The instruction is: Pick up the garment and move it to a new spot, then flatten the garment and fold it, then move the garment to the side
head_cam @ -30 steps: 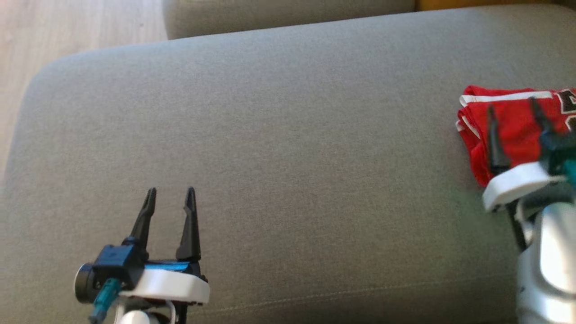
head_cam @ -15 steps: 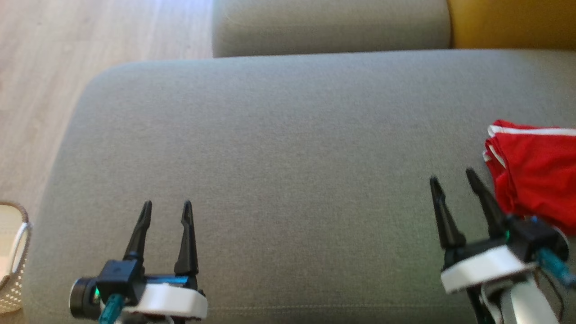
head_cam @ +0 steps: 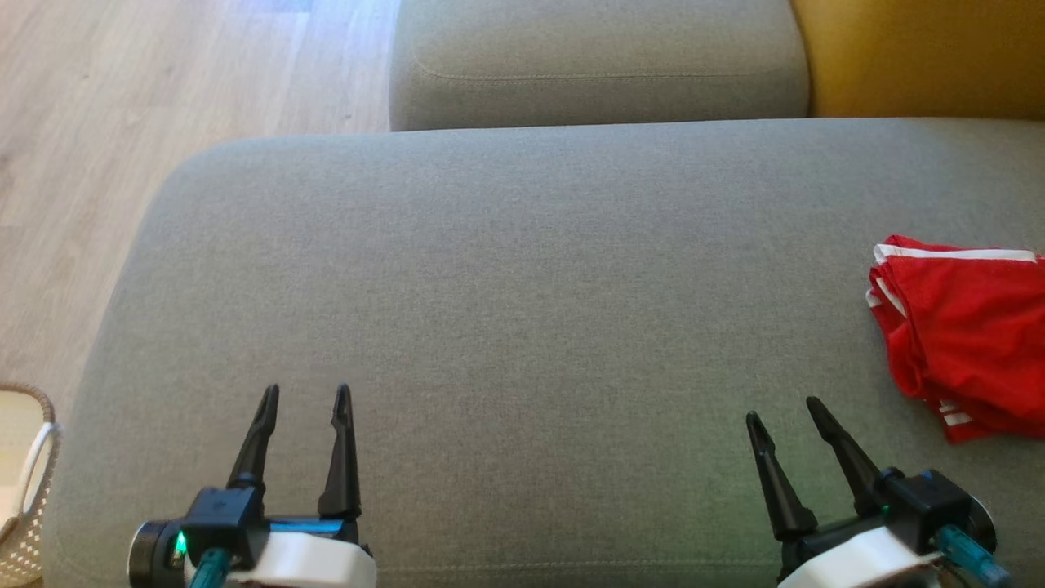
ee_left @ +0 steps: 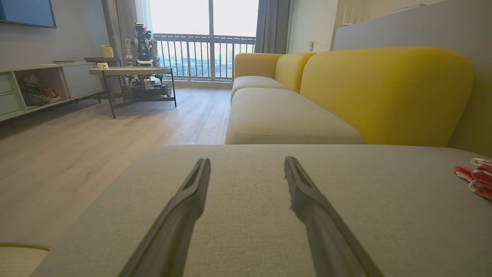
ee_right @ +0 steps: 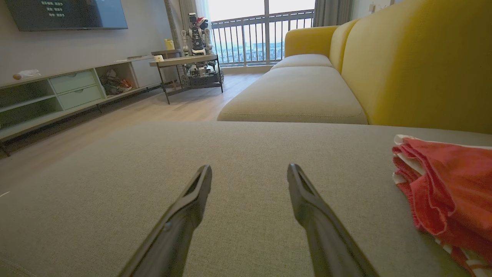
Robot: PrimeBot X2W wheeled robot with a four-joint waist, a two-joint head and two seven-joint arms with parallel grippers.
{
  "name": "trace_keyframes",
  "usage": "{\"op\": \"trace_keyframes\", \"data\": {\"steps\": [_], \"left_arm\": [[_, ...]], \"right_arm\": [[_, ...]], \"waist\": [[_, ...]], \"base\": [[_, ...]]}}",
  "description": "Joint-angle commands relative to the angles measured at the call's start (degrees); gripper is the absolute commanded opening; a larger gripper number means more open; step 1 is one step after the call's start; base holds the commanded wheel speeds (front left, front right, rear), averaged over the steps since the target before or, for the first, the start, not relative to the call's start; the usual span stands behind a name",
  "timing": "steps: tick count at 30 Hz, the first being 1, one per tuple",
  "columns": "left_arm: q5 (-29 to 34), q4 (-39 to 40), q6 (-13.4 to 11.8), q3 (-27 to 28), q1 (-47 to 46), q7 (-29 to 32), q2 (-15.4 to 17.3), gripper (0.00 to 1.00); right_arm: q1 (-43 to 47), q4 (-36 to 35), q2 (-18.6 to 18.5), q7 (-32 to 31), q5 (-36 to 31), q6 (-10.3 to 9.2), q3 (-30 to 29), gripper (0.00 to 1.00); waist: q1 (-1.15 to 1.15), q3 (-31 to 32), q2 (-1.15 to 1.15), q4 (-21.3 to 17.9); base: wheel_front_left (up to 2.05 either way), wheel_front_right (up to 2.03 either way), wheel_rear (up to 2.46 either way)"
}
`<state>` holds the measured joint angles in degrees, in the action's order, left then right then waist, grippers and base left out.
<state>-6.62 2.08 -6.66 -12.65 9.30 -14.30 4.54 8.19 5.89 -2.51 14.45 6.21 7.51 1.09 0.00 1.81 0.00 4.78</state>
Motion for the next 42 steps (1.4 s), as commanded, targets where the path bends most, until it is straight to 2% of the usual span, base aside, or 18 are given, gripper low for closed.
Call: {"op": "trace_keyframes", "data": {"steps": [1, 6, 42], "left_arm": [[0.00, -0.03, 0.33, 0.00, 0.00, 0.00, 0.00, 0.00], [-0.29, -4.19, 0.48, -0.38, 1.25, 0.21, -0.13, 0.00], [-25.68, -7.67, 4.33, 3.40, -3.45, 4.63, 0.69, 0.00]], "right_arm": [[-0.02, 0.01, 0.00, 0.00, 0.00, 0.00, 0.15, 0.00], [1.06, 4.22, 0.07, -0.20, 0.25, 0.00, 0.42, 0.00], [-3.19, 5.23, -1.19, -4.78, 25.63, -0.01, -0.29, 0.00]], "waist": [[0.00, -0.03, 0.00, -0.14], [0.00, -0.05, 0.00, -0.25], [0.00, -0.59, 0.00, -1.52]], "base": [[0.00, 0.00, 0.00], [0.00, 0.00, 0.00], [0.00, 0.00, 0.00]]}}
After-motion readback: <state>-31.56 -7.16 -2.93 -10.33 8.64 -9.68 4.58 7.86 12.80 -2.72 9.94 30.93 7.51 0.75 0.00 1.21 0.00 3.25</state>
